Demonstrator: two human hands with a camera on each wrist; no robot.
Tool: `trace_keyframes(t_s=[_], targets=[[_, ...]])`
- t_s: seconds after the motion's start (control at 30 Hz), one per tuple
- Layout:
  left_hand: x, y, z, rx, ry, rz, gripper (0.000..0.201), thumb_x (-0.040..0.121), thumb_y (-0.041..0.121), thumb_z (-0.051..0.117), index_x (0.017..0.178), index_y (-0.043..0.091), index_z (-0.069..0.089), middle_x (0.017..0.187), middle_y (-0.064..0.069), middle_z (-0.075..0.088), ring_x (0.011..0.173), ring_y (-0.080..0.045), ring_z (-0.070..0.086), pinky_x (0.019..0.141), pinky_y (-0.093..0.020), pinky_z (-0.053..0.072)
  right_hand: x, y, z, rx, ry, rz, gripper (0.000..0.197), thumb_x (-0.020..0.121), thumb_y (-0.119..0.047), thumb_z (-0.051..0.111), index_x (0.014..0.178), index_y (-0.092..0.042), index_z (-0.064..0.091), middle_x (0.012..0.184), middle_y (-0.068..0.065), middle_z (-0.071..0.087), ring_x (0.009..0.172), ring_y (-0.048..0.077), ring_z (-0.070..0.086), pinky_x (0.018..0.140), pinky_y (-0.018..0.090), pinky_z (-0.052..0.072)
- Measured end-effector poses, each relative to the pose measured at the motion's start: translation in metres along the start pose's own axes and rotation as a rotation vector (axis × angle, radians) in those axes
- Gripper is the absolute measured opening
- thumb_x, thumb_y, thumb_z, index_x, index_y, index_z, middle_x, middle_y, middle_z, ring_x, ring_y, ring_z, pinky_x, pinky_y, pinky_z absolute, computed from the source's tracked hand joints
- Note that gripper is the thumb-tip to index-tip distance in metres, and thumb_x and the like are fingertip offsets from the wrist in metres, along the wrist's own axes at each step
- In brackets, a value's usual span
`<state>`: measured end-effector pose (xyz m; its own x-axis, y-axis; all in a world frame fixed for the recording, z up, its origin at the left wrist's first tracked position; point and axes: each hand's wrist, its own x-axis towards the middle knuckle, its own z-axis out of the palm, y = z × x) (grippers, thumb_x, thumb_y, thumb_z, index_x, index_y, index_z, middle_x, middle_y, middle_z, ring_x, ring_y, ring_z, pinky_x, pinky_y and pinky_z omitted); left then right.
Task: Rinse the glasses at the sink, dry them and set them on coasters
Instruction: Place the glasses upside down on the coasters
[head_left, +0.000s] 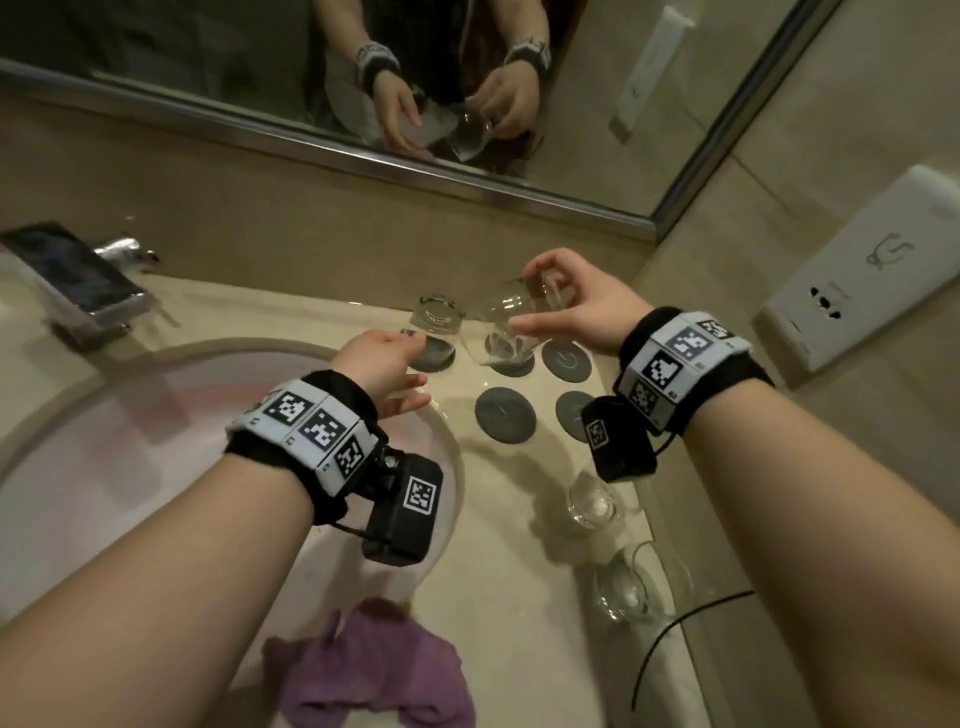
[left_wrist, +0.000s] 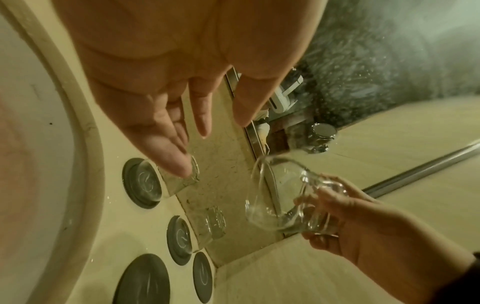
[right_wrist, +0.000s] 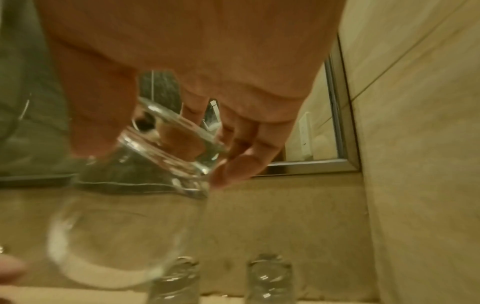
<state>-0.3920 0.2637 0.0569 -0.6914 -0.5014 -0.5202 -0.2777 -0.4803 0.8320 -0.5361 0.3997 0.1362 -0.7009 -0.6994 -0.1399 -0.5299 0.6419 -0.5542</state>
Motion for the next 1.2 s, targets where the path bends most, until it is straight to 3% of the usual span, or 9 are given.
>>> trace_keyframes(t_s=[0.07,0.17,0.23,0.4,0.57,0.7,1.03,1.2], targets=[[0.005,0.001,0.0,0.041,0.014,0.026,0.016,0.094,0.022,0.056,0.104,0.011,0.052,0.1,-0.005,0.053,0.101,-0.024,0.057,0.072,-0.033,0.055,0.011,0.009,-0.009,-0.235,0.03,0.006,0.061,0.07,-0.046,0.078,0.12,-0.034,0.047,0.129,0.002,0.047,0.105,0.017,0.049,0.09,0.03,0.042],[0.012,0.003,0.01,0.189,0.023,0.105,0.007,0.094,0.02,0.054,0.092,0.014,0.056,0.108,-0.008,0.055,0.102,-0.022,0.055,0.083,-0.038,0.054,0.028,0.03,-0.021,-0.423,0.051,0.11,0.067,0.071,-0.048,0.076,0.128,-0.034,0.043,0.135,0.003,0.041,0.101,0.017,0.048,0.081,0.03,0.041],[0.019,0.001,0.019,0.326,0.021,0.172,0.009,0.094,0.022,0.054,0.093,0.014,0.056,0.108,-0.007,0.056,0.101,-0.02,0.055,0.089,-0.039,0.052,0.038,0.052,-0.026,-0.463,0.079,0.211,0.072,0.071,-0.049,0.076,0.132,-0.034,0.04,0.137,0.005,0.039,0.107,0.023,0.051,0.08,0.032,0.042],[0.045,-0.008,0.042,0.598,-0.043,0.268,0.012,0.092,0.027,0.054,0.098,0.018,0.057,0.095,0.003,0.057,0.101,-0.022,0.058,0.093,-0.041,0.049,0.067,0.107,-0.026,-0.446,0.119,0.334,0.074,0.07,-0.045,0.078,0.132,-0.027,0.042,0.137,0.008,0.041,0.117,0.03,0.051,0.096,0.041,0.045],[0.062,-0.029,0.061,0.872,-0.156,0.341,0.007,0.091,0.031,0.054,0.093,0.026,0.059,0.112,0.002,0.06,0.095,-0.017,0.058,0.089,-0.033,0.047,0.095,0.139,-0.007,-0.431,0.106,0.325,0.071,0.073,-0.037,0.078,0.133,-0.024,0.042,0.134,0.006,0.045,0.119,0.028,0.05,0.097,0.04,0.043],[0.075,-0.044,0.064,0.912,-0.211,0.311,0.006,0.092,0.028,0.054,0.091,0.025,0.06,0.11,0.002,0.061,0.089,-0.014,0.057,0.08,-0.025,0.043,0.116,0.155,0.009,-0.498,0.046,0.343,0.07,0.079,-0.035,0.074,0.139,-0.028,0.037,0.137,0.008,0.043,0.122,0.032,0.048,0.099,0.042,0.042],[0.093,-0.052,0.062,0.876,-0.228,0.245,0.007,0.091,0.031,0.056,0.088,0.026,0.06,0.107,0.003,0.062,0.087,-0.016,0.061,0.082,-0.028,0.046,0.138,0.174,0.021,-0.615,-0.024,0.389,0.077,0.083,-0.044,0.067,0.146,-0.03,0.026,0.147,0.007,0.036,0.129,0.034,0.042,0.105,0.045,0.037],[0.095,-0.056,0.063,0.885,-0.244,0.247,0.008,0.092,0.028,0.055,0.09,0.024,0.061,0.107,0.003,0.063,0.082,-0.013,0.057,0.075,-0.024,0.041,0.137,0.171,0.019,-0.636,-0.043,0.383,0.079,0.083,-0.044,0.067,0.147,-0.031,0.023,0.149,0.006,0.034,0.13,0.033,0.041,0.105,0.046,0.038]])
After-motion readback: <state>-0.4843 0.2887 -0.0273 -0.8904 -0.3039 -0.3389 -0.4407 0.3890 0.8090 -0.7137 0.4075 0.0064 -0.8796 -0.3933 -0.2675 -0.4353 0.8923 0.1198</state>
